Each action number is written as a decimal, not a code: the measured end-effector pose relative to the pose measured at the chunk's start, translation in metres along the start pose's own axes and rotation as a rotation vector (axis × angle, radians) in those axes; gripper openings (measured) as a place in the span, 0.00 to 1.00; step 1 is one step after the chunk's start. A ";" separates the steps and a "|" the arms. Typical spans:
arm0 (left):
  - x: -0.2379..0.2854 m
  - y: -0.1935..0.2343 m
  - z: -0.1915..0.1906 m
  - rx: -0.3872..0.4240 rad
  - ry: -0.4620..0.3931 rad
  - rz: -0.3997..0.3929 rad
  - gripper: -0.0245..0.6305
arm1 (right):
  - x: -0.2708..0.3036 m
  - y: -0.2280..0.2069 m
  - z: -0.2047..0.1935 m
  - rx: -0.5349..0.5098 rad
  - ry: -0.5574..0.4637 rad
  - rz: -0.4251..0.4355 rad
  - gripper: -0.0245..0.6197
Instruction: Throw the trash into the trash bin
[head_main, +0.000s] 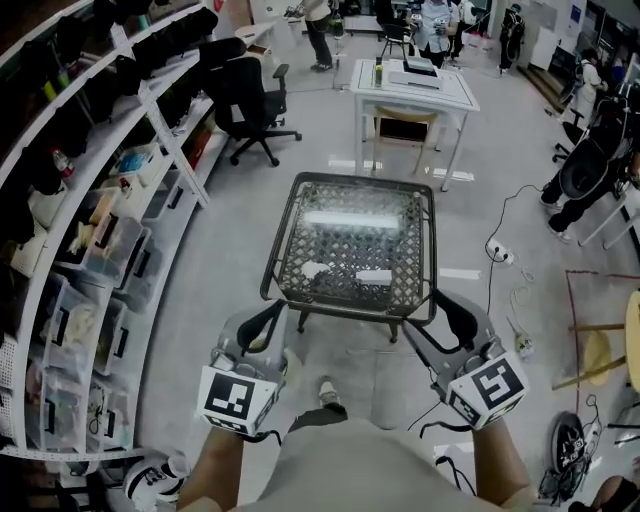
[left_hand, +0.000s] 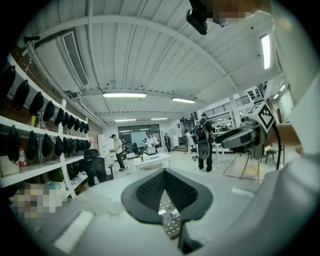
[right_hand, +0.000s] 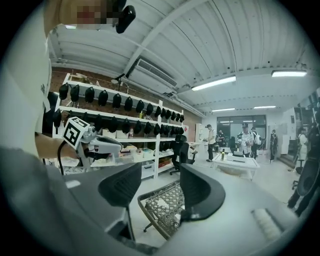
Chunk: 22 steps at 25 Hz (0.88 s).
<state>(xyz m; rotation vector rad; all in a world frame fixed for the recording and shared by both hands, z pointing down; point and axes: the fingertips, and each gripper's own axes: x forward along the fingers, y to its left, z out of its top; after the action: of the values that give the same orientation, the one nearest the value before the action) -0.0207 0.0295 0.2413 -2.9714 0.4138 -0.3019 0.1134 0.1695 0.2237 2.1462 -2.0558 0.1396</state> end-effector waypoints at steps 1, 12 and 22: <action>0.005 0.011 -0.003 -0.001 0.003 -0.009 0.04 | 0.013 -0.001 0.000 -0.004 0.015 -0.001 0.42; 0.063 0.083 -0.056 -0.009 0.089 -0.080 0.04 | 0.117 -0.025 -0.051 -0.068 0.230 0.039 0.42; 0.113 0.077 -0.099 -0.044 0.203 -0.140 0.04 | 0.154 -0.054 -0.127 -0.063 0.437 0.139 0.44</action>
<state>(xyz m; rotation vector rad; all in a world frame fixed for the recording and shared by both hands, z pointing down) 0.0448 -0.0850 0.3462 -3.0295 0.2357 -0.6205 0.1803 0.0439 0.3730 1.7419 -1.9159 0.5046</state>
